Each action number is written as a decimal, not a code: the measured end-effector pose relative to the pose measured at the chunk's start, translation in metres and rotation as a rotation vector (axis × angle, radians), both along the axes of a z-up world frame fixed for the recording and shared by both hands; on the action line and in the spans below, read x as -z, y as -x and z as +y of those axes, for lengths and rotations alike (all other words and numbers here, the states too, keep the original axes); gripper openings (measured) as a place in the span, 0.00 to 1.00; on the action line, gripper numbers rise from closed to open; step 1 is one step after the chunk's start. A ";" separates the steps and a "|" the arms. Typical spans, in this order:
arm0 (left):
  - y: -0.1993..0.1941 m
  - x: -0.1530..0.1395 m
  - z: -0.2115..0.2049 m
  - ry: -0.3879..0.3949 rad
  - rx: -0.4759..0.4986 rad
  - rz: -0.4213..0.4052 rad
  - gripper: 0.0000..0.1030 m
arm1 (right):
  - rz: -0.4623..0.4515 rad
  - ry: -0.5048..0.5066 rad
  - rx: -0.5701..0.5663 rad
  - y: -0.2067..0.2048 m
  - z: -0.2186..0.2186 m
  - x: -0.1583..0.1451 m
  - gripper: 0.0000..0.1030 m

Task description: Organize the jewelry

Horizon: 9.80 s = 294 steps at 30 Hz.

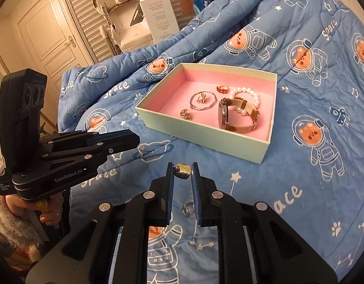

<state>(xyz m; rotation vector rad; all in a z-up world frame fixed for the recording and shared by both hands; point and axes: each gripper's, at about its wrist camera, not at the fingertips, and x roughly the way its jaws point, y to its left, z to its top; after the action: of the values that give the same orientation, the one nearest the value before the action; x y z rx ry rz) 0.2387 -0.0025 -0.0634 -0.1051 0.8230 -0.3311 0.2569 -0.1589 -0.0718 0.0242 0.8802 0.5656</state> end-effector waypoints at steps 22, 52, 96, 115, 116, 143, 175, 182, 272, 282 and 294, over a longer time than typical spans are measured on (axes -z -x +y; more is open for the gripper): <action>-0.143 -0.003 -0.015 -0.131 0.028 0.127 0.12 | 0.052 0.125 -0.084 -0.109 0.052 -0.001 0.15; -0.177 0.002 -0.024 -0.105 -0.003 0.170 0.34 | 0.163 0.166 -0.046 -0.135 0.060 0.032 0.15; 0.025 0.021 0.010 -0.073 -0.122 -0.014 0.93 | 0.031 0.095 0.060 0.026 -0.008 0.038 0.56; 0.047 0.034 0.006 -0.089 -0.159 -0.001 0.93 | 0.037 0.148 0.087 0.032 0.004 0.055 0.42; 0.047 0.034 0.005 -0.094 -0.158 -0.002 0.93 | 0.037 0.147 0.087 0.032 0.004 0.055 0.41; 0.052 0.034 -0.008 -0.115 -0.140 0.008 0.93 | 0.032 0.142 0.074 0.030 0.010 0.055 0.21; 0.011 -0.001 0.004 -0.146 -0.121 -0.086 0.93 | -0.056 0.081 0.008 -0.017 0.016 -0.013 0.21; -0.012 -0.012 0.009 -0.152 -0.111 -0.109 0.93 | -0.049 0.065 -0.010 -0.046 0.027 -0.024 0.21; -0.033 -0.013 0.024 -0.141 -0.077 -0.102 0.93 | -0.077 0.154 0.086 -0.122 0.060 -0.030 0.72; -0.020 -0.019 0.022 -0.130 -0.105 -0.125 0.93 | -0.136 0.167 0.170 -0.096 0.038 -0.035 0.79; 0.032 -0.031 0.036 -0.072 -0.252 -0.216 0.93 | -0.264 0.144 0.265 -0.016 0.009 -0.042 0.88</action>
<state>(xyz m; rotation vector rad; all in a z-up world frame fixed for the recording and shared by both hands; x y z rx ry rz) 0.2066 0.0333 -0.0320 -0.1028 0.5988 -0.0732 0.2728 -0.1495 -0.0296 -0.0627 0.6456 0.2492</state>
